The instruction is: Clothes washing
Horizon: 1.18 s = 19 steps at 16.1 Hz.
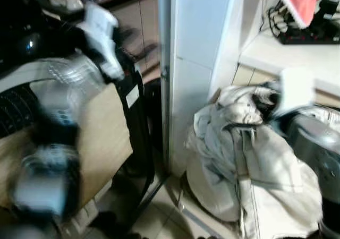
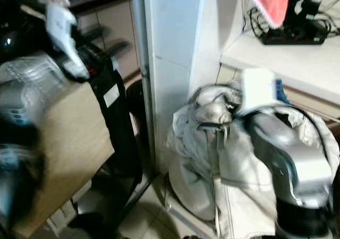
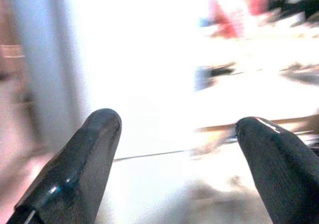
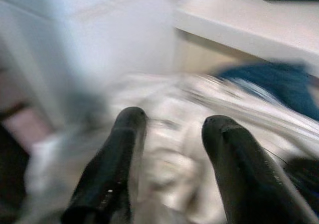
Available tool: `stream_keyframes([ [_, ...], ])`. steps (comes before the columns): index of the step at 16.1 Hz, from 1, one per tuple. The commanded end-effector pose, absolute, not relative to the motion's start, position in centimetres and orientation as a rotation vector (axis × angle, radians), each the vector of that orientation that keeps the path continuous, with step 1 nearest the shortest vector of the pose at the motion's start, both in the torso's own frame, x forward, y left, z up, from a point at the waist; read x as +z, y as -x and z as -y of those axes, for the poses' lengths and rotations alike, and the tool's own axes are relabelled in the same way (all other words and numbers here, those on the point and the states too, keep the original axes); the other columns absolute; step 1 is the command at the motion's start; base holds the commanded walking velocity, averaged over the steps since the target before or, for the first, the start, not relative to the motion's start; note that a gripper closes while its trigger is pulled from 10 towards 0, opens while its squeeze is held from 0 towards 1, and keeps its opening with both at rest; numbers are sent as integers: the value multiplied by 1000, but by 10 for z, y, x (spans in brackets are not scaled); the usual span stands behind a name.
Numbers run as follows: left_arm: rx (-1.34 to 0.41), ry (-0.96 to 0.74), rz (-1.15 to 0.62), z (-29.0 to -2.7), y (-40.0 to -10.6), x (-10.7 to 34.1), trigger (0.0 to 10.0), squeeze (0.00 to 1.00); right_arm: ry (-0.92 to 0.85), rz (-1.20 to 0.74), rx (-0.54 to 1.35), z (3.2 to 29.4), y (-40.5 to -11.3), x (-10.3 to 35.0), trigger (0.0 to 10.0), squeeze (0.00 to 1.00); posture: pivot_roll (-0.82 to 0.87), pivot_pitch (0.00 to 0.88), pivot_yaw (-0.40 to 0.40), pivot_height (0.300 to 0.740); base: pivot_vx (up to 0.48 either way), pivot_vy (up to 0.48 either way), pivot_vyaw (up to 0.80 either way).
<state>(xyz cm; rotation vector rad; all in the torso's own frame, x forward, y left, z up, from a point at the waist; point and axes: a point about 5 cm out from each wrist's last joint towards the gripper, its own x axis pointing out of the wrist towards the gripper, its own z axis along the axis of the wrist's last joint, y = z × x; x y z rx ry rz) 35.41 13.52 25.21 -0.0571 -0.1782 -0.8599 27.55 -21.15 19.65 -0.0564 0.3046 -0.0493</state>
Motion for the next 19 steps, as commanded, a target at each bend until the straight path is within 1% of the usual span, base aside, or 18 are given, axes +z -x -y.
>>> stream_keyframes([
  [1,-930,81,207,-124,-344,261,10000,0,65,-301,-122,218,-271,197,10000,1000,-91,0,49,740,0,0,0],
  [2,-985,40,178,-105,-329,240,10000,0,63,-321,-254,234,-263,192,10000,1000,-100,0,52,740,0,0,0],
  [3,-990,18,170,-100,-324,232,10000,0,56,-324,-306,240,-261,190,10000,1000,-100,0,52,740,0,0,0],
  [4,-986,56,152,-97,-313,220,10000,0,51,-334,-385,255,-259,189,10000,1000,-109,0,55,740,0,0,0],
  [5,-989,70,151,-97,-311,218,10000,0,41,-336,-382,258,-260,189,10000,1000,-109,0,53,740,0,0,0],
  [7,-998,62,116,-93,-301,210,10000,0,-17,-365,-287,261,-268,181,10000,1000,-108,0,53,740,0,0,0],
  [9,-1064,24,99,-86,-291,205,10000,0,-66,-399,-327,272,-274,175,10000,1000,-103,0,43,740,0,0,0],
  [11,-1068,30,90,-87,-287,206,10000,0,-102,-413,-324,278,-279,167,10000,1000,-98,0,36,740,0,0,0],
  [12,-1064,29,90,-87,-287,206,10000,0,-112,-409,-307,278,-281,166,10000,1000,-95,0,35,740,0,0,0],
  [13,-1057,27,88,-88,-288,207,10000,0,-145,-403,-234,274,-286,163,10000,1000,-95,0,35,740,0,0,0],
  [14,-1055,25,87,-89,-288,207,10000,0,-150,-402,-215,273,-287,162,10000,1000,-94,0,34,740,0,0,0],
  [15,-1058,6,59,-90,-288,204,10000,0,-173,-411,-185,273,-291,158,10000,1000,-90,0,35,740,0,0,0],
  [16,-1085,-5,21,-92,-286,201,10000,0,-200,-425,-152,271,-292,155,10000,525,-90,0,35,740,0,0,0],
  [17,-1103,-18,19,-93,-284,200,10000,0,-202,-440,-137,269,-292,153,8902,0,-87,0,34,740,0,0,0],
  [18,-1114,-21,14,-93,-283,200,10000,0,-205,-450,-128,269,-293,152,4980,0,-87,0,34,740,0,0,0],
  [19,-1141,-22,10,-92,-280,199,10000,0,-239,-478,-150,269,-292,148,667,0,-87,0,34,740,0,0,0],
])
